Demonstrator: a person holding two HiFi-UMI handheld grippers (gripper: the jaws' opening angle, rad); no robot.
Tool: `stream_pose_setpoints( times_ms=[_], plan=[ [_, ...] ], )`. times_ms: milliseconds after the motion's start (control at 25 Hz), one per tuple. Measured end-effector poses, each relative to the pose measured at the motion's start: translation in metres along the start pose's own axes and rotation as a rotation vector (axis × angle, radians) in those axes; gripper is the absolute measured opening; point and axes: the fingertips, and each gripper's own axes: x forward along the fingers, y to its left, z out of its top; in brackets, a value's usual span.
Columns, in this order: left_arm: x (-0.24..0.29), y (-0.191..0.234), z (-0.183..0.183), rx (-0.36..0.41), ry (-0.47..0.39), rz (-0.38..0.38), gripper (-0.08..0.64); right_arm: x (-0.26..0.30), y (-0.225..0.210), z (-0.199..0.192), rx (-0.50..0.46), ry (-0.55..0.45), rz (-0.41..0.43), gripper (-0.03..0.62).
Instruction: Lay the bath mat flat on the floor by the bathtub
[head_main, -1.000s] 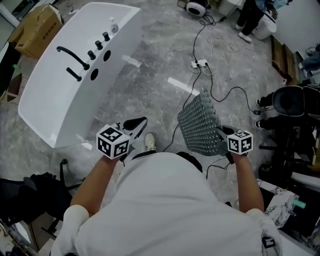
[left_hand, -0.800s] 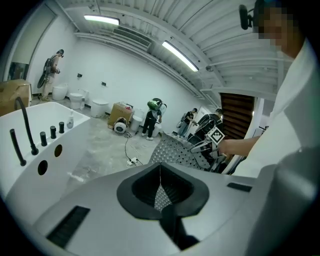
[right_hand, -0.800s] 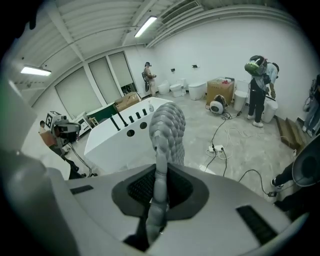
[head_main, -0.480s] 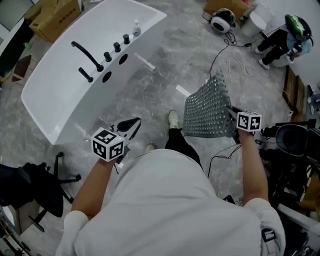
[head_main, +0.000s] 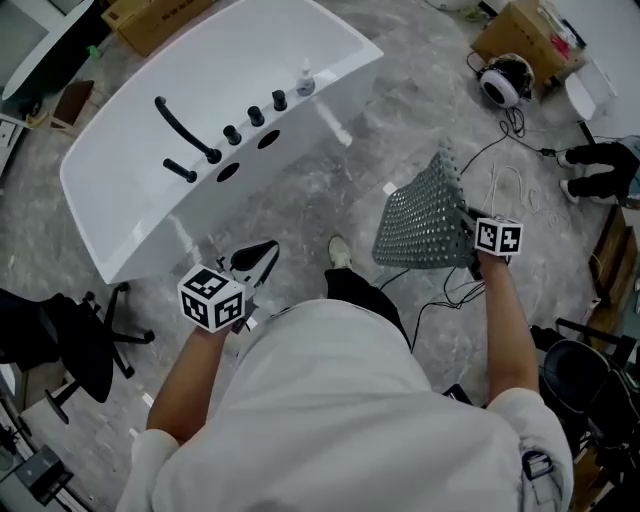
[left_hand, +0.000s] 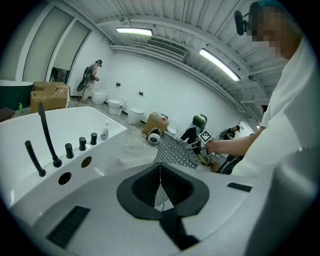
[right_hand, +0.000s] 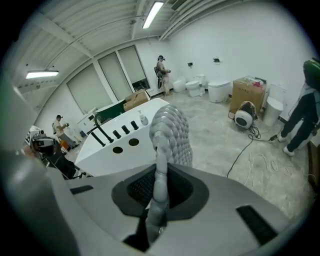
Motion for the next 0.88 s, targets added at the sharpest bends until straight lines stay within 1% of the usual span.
stream_pose_setpoints(
  times_ms=[160, 280, 400, 560, 720, 800, 880],
  plan=[
    [0.042, 0.006, 0.036, -0.026, -0.017, 0.041, 0.018, 0.046, -0.050, 0.055, -0.054, 0.027, 0.016, 0.048],
    [0.067, 0.011, 0.053, -0.038, -0.013, 0.064, 0.018, 0.080, -0.075, 0.102, -0.111, 0.037, 0.020, 0.048],
    [0.084, 0.018, 0.060, -0.066, -0.009, 0.094, 0.018, 0.122, -0.097, 0.142, -0.181, 0.053, 0.020, 0.048],
    [0.101, 0.031, 0.060, -0.116, 0.000, 0.123, 0.018, 0.180, -0.113, 0.191, -0.285, 0.060, -0.003, 0.048],
    [0.113, 0.045, 0.048, -0.170, 0.014, 0.134, 0.018, 0.247, -0.116, 0.214, -0.367, 0.071, -0.040, 0.048],
    [0.118, 0.054, 0.038, -0.205, 0.016, 0.139, 0.018, 0.283, -0.112, 0.214, -0.405, 0.079, -0.056, 0.048],
    [0.123, 0.063, 0.026, -0.251, 0.014, 0.144, 0.018, 0.323, -0.106, 0.202, -0.439, 0.102, -0.062, 0.048]
  ],
)
